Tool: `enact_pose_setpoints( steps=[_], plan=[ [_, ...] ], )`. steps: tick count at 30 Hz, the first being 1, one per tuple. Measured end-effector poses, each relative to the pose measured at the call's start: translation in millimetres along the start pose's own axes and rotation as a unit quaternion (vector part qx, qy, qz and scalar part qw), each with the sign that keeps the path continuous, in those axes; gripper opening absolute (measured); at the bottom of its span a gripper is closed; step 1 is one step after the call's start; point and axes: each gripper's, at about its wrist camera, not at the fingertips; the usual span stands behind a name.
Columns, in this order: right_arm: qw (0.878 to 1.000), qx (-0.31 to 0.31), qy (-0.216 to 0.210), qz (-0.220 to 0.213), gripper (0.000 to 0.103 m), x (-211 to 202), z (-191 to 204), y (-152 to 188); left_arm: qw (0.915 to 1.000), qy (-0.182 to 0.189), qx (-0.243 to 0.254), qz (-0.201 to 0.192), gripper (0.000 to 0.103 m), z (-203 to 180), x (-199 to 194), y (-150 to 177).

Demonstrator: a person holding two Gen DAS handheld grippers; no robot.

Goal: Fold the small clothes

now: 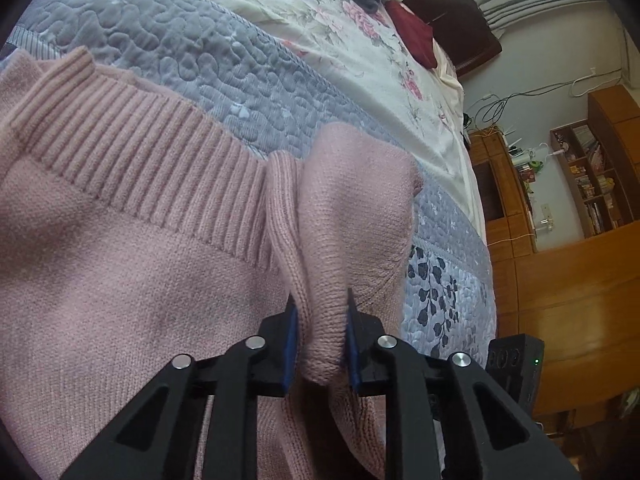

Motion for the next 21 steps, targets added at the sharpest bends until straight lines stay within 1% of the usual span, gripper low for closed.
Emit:
enact_pose_setpoints(
  steps=[2, 4, 7, 10, 16, 17, 21],
  plan=[
    [1.0, -0.006, 0.004, 0.0, 0.049, 2, 5, 2, 0.9998, 0.014, 0.005, -0.016, 0.018, -3, -16, 1],
    [1.0, -0.012, 0.006, 0.0, 0.049, 3, 11, 4, 0.9994, 0.017, 0.013, -0.029, 0.018, -5, -33, 1],
    [1.0, -0.02, 0.004, -0.001, 0.049, 6, 20, 7, 0.9983, 0.013, 0.022, -0.053, 0.018, -2, -63, -4],
    [0.999, -0.032, 0.006, 0.002, 0.049, 13, 32, 11, 0.9969, 0.0, 0.027, -0.073, 0.018, 8, -92, -12],
    [0.997, -0.073, 0.007, 0.006, 0.049, 23, 67, 14, 0.9944, -0.037, 0.016, -0.098, 0.017, 52, -142, -29],
    [0.997, -0.082, 0.005, 0.007, 0.049, 21, 67, 14, 0.9939, -0.042, 0.009, -0.102, 0.017, 62, -148, -30],
    [0.994, -0.111, -0.009, 0.014, 0.052, 25, 90, 17, 0.9918, -0.057, -0.013, -0.113, 0.017, 102, -163, -31]
  ],
)
Point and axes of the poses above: each gripper's, at about its wrist camera, not at the fingertips, and x roughly the way its jaws point, z to its left, y to its underside, and after that the axes turned 4 degrees about x, right-handed
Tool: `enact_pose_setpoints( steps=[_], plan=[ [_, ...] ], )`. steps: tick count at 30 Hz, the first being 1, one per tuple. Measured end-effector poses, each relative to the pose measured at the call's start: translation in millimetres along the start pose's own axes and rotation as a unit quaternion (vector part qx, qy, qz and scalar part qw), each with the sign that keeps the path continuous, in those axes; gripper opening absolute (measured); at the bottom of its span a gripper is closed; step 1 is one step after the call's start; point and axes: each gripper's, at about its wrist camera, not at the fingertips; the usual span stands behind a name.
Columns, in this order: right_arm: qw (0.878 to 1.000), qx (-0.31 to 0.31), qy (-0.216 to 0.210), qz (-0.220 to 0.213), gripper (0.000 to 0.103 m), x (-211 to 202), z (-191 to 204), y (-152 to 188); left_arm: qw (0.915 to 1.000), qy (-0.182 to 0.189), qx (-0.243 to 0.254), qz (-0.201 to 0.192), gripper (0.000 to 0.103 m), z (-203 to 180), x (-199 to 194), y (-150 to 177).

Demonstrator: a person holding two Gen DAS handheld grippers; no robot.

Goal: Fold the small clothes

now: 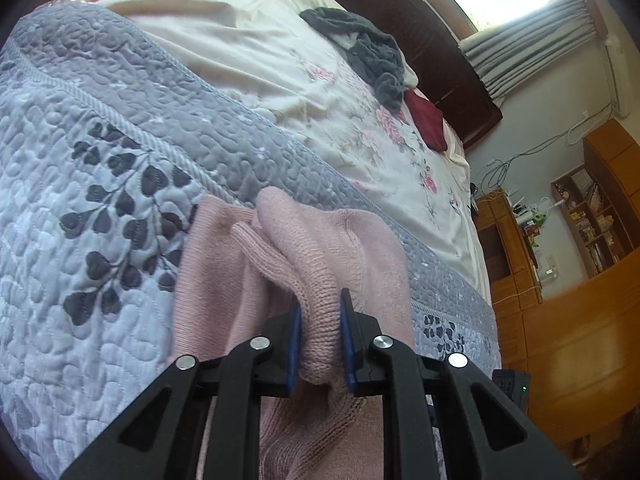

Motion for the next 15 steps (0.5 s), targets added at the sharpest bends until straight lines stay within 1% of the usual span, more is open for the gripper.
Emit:
enact_pose_setpoints(
  steps=[2, 5, 7, 10, 11, 13, 15],
  plan=[
    [1.0, -0.012, -0.008, 0.004, 0.052, 1, 8, 5, 0.9998, -0.012, -0.01, 0.013, 0.017, 20, 6, 2],
    [0.999, -0.026, -0.026, 0.012, 0.053, 7, 25, 6, 0.9991, -0.02, -0.022, 0.03, 0.017, 44, 22, 13],
    [0.999, -0.033, -0.031, 0.017, 0.054, 12, 34, 8, 0.9987, -0.021, -0.023, 0.041, 0.018, 50, 32, 20],
    [0.998, -0.037, -0.034, 0.024, 0.056, 20, 44, 12, 0.9986, -0.009, -0.032, 0.041, 0.021, 54, 34, 25],
    [0.998, -0.035, -0.038, 0.027, 0.059, 21, 45, 13, 0.9984, -0.008, -0.037, 0.042, 0.024, 54, 31, 26],
    [0.998, -0.03, -0.054, 0.033, 0.06, 24, 45, 16, 0.9984, -0.011, -0.034, 0.043, 0.028, 51, 21, 30],
    [0.997, -0.029, -0.064, 0.039, 0.061, 29, 45, 18, 0.9989, -0.015, -0.015, 0.042, 0.043, 44, 7, 39]
  ],
)
Point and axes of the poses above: each gripper's, at about its wrist camera, not at the fingertips, and x roughly the way its jaws point, z to its left, y to its underside, and after that the axes turned 4 degrees about x, right-handed
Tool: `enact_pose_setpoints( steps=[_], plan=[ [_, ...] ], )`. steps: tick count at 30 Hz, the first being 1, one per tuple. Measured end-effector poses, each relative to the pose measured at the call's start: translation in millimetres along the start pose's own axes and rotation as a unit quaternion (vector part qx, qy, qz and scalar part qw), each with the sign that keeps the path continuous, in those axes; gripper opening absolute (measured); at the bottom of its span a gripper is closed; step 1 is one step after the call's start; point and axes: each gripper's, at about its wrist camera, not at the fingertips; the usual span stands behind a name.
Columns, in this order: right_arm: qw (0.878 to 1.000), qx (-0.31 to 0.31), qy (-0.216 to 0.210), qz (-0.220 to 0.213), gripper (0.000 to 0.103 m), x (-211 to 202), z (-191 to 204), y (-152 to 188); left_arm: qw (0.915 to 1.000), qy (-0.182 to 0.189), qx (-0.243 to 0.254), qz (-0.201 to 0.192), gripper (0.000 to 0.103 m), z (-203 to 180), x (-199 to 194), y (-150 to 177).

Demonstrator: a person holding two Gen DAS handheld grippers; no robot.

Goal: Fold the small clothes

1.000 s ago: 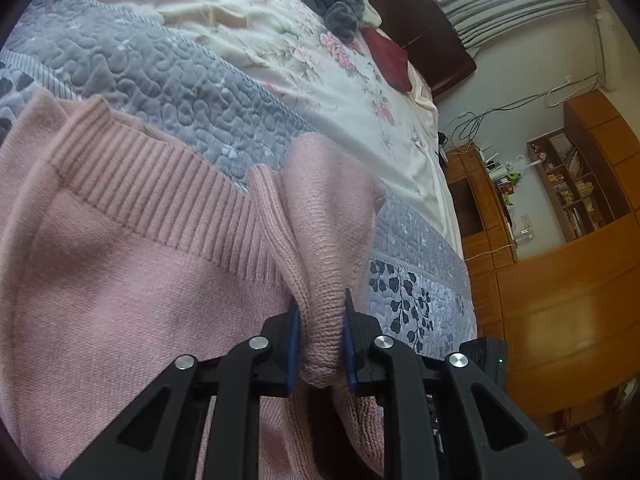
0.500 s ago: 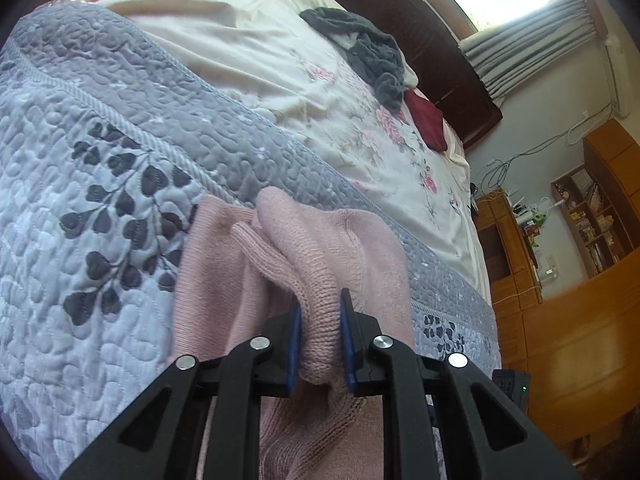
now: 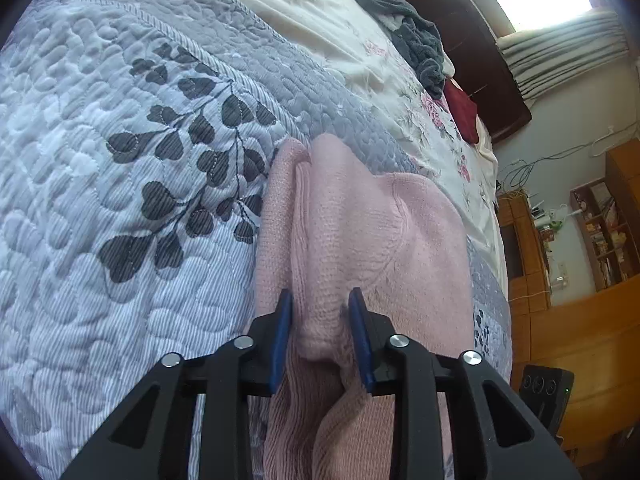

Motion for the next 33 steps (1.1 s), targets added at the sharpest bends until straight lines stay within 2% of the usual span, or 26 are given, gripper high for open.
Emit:
enact_pose_setpoints(
  steps=[5, 7, 10, 11, 12, 15, 17, 19, 23, 28, 30, 33],
  plan=[
    [1.0, 0.015, -0.007, 0.006, 0.062, 12, -8, 9, 0.9989, -0.002, 0.044, 0.018, 0.051, -16, -24, 41],
    [1.0, 0.026, -0.014, 0.005, 0.064, 16, -13, 10, 0.998, -0.001, 0.053, 0.034, 0.052, -20, -23, 56],
    [0.998, 0.047, -0.025, 0.014, 0.065, 24, -23, 13, 0.9959, -0.032, 0.063, 0.056, 0.047, -20, -10, 72],
    [0.998, 0.054, -0.032, 0.019, 0.059, 28, -26, 14, 0.9949, -0.043, 0.068, 0.061, 0.032, -19, -5, 74],
    [0.997, 0.058, -0.043, 0.024, 0.044, 31, -29, 13, 0.9945, -0.046, 0.066, 0.067, 0.026, -16, -1, 76],
    [0.997, 0.049, -0.048, 0.019, 0.029, 23, -20, 14, 0.9953, -0.037, 0.054, 0.071, 0.021, -11, 0, 72],
    [0.997, 0.039, -0.06, 0.009, 0.026, 10, -9, 17, 0.9941, -0.041, 0.066, 0.075, 0.02, -12, -1, 70],
    [0.999, 0.019, -0.036, 0.004, 0.024, 3, -2, 21, 0.9928, -0.045, 0.076, 0.08, 0.02, -13, -1, 70],
    [0.999, 0.016, 0.014, 0.024, 0.023, 30, -12, 26, 0.9921, -0.051, 0.075, 0.087, 0.02, -9, 8, 75],
    [0.999, 0.006, 0.02, 0.025, 0.025, 35, -8, 24, 0.9921, -0.052, 0.069, 0.091, 0.024, -8, 7, 75],
    [1.0, -0.002, 0.021, 0.023, 0.034, 31, -1, 20, 0.9914, -0.061, 0.068, 0.094, 0.031, -13, 0, 68],
    [1.0, -0.007, 0.014, 0.005, 0.036, 20, 4, 12, 0.9921, -0.084, 0.075, 0.056, 0.046, -20, -17, 45]
  ],
)
Point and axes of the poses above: each gripper's, at about its wrist camera, not at the fingertips, and x roughly the way its jaws point, z to its left, y to its underside, and after that the axes turned 4 degrees about x, right-handed
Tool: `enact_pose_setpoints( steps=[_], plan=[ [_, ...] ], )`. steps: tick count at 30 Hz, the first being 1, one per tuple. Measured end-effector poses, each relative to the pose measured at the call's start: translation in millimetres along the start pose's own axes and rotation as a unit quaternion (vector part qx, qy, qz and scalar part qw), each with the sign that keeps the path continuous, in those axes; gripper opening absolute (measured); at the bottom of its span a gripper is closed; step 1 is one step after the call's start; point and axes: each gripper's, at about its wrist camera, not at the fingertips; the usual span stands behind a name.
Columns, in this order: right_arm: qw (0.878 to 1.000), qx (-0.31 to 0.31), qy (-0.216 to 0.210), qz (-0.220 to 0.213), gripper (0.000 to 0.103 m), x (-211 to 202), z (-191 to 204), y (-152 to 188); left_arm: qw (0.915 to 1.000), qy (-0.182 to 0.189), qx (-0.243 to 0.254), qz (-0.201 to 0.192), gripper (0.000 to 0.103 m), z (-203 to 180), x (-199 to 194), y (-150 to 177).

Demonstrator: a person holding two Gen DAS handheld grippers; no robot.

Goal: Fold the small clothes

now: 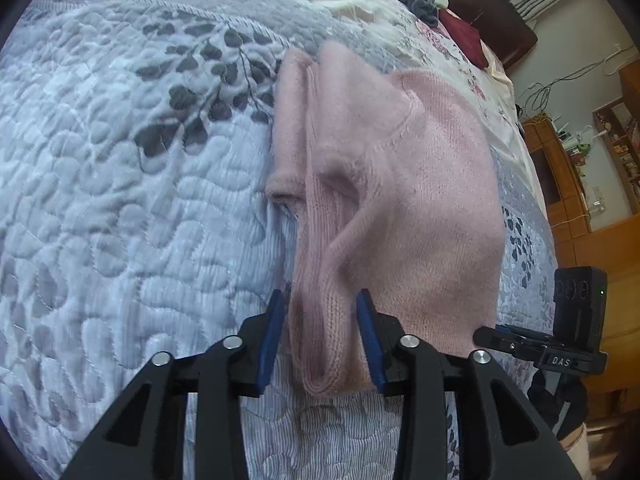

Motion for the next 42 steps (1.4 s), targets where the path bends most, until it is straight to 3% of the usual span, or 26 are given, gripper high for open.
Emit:
enact_pose_setpoints(
  steps=[3, 10, 11, 12, 16, 18, 22, 25, 26, 27, 28, 29, 30, 34, 42],
  plan=[
    [1.0, 0.003, 0.002, -0.011, 0.037, -2, -4, -3, 0.9994, -0.018, -0.002, -0.028, 0.048, 2, -6, -31],
    [1.0, 0.007, 0.0, -0.015, 0.037, -8, -13, -1, 0.9993, -0.037, -0.007, -0.004, 0.048, -2, 38, -78],
    [1.0, 0.005, 0.001, -0.015, 0.037, -9, -15, -1, 0.9995, -0.029, -0.009, -0.009, 0.038, -3, 40, -79],
    [1.0, 0.003, 0.002, -0.015, 0.038, -9, -15, -2, 0.9998, -0.013, -0.011, -0.013, 0.016, -4, 39, -78],
    [1.0, -0.008, 0.008, -0.015, 0.039, -18, -21, -1, 0.9978, -0.013, 0.002, -0.065, 0.013, -10, 19, -68],
    [1.0, -0.013, 0.007, -0.017, 0.039, -19, -18, 0, 0.9967, -0.006, -0.02, -0.078, 0.012, 3, 13, -62],
    [1.0, -0.018, 0.011, -0.015, 0.04, -16, -12, 2, 0.9976, -0.001, -0.048, -0.05, 0.009, 26, 30, -54],
    [1.0, -0.021, 0.018, -0.014, 0.041, -15, -10, 2, 0.9972, 0.019, -0.054, -0.049, 0.016, 26, 24, -57],
    [1.0, -0.021, 0.017, -0.015, 0.042, -16, -11, 1, 0.9972, 0.021, -0.054, -0.048, 0.026, 25, 21, -57],
    [1.0, -0.02, 0.016, -0.017, 0.043, -19, -12, -1, 0.9975, 0.02, -0.051, -0.046, 0.044, 25, 17, -57],
    [0.999, -0.02, 0.014, -0.022, 0.045, -22, -12, -2, 0.9977, 0.023, -0.046, -0.045, 0.051, 25, 14, -55],
    [0.999, -0.016, 0.008, -0.028, 0.052, -26, -13, -5, 0.9979, 0.026, -0.043, -0.04, 0.063, 26, 13, -53],
    [0.999, -0.01, 0.0, -0.034, 0.059, -29, -16, -9, 0.9981, 0.032, -0.045, -0.029, 0.068, 27, 14, -50],
    [0.998, 0.013, -0.035, -0.046, 0.066, -36, -22, -27, 0.9967, 0.051, -0.062, 0.005, 0.07, 34, 32, -45],
    [0.995, 0.048, -0.08, -0.026, 0.078, -10, -36, -67, 0.9912, 0.11, -0.071, 0.017, 0.083, 34, 68, -56]
  ],
)
Point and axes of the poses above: each gripper's, at about its wrist camera, not at the fingertips, and x roughly the way its jaws point, z to its left, y to its underside, and after that the axes turned 4 degrees about x, right-handed
